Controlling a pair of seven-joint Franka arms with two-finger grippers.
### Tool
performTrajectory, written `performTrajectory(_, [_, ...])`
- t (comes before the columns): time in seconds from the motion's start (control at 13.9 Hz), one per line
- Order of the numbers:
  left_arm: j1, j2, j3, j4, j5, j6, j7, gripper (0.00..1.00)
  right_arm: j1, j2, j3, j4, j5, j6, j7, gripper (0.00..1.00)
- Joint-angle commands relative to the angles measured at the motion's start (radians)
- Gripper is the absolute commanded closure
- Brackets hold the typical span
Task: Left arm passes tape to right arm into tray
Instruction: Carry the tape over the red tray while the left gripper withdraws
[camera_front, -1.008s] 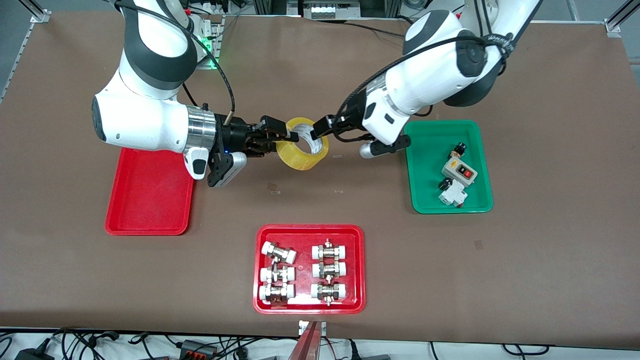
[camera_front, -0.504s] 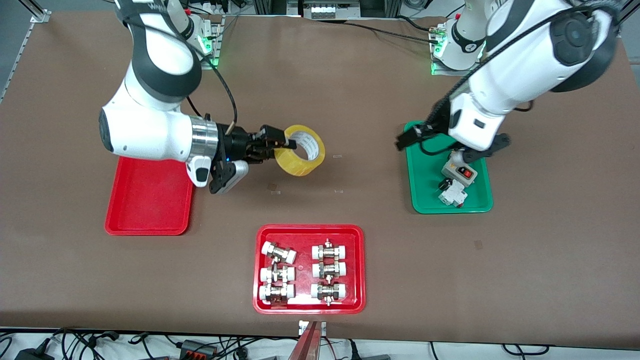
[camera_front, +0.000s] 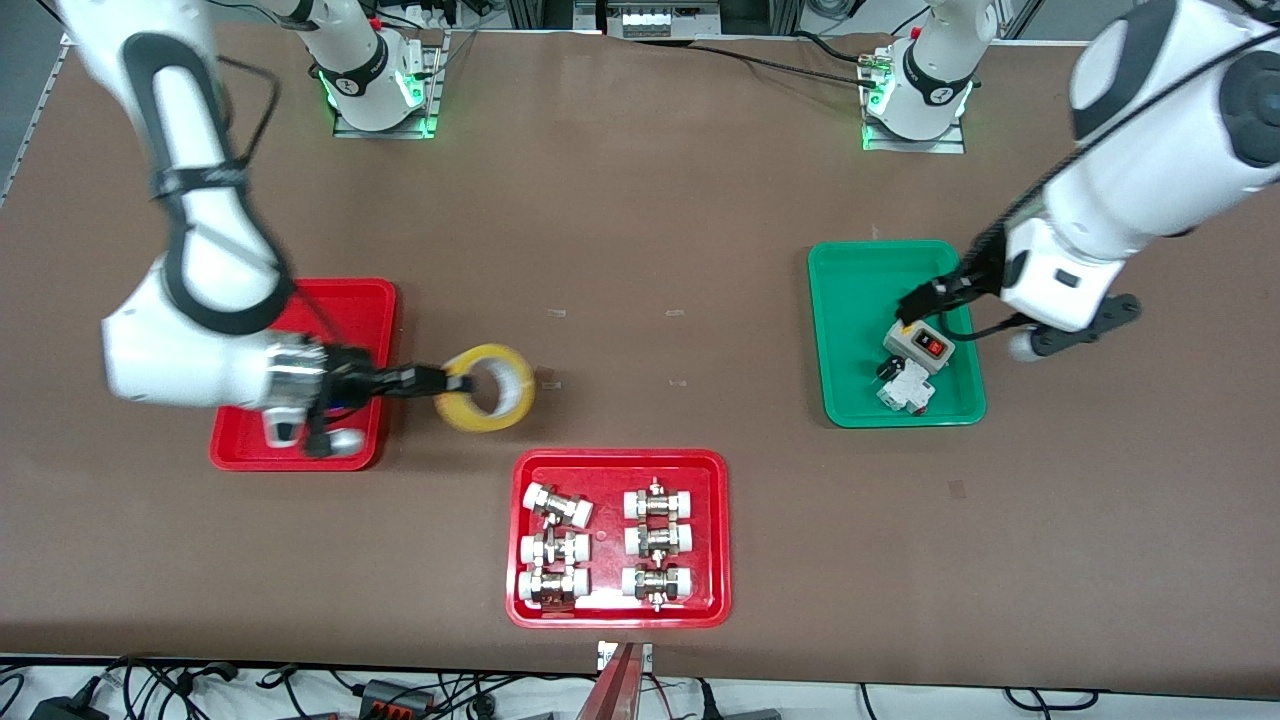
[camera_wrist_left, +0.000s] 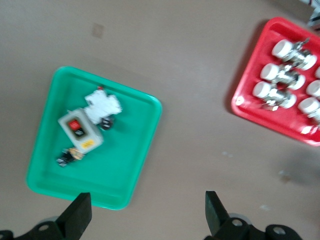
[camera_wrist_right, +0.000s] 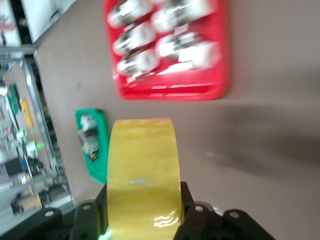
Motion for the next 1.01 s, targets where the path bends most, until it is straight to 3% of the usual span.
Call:
performTrajectory(0.0, [-0.017, -0.054, 0.071, -0.015, 0.054, -0.071, 0.154, 0.0, -0.143, 0.013, 0.02, -0.014, -0.052, -0.081, -0.01, 0.61])
performTrajectory(0.22, [-0.179, -0.102, 0.329, -0.018, 0.054, -0.107, 0.31, 0.0, -0.257, 0.052, 0.02, -0.013, -0.119, -0.14, -0.048, 0.61])
performTrajectory(0.5, [-0.292, -0.194, 0.571, -0.079, 0.054, -0.127, 0.557, 0.0, -0.363, 0.096, 0.02, -0.013, -0.182, -0.198, -0.163, 0.61])
performTrajectory(0.72, [-0.289, -0.234, 0.599, -0.099, 0.054, -0.104, 0.599, 0.0, -0.426, 0.138, 0.02, -0.014, -0.193, -0.224, -0.273, 0.6])
performTrajectory(0.94, [-0.254, -0.347, 0.581, -0.235, 0.054, -0.004, 0.6, 0.0, -0.44, 0.164, 0.02, -0.014, -0.193, -0.224, -0.329, 0.6])
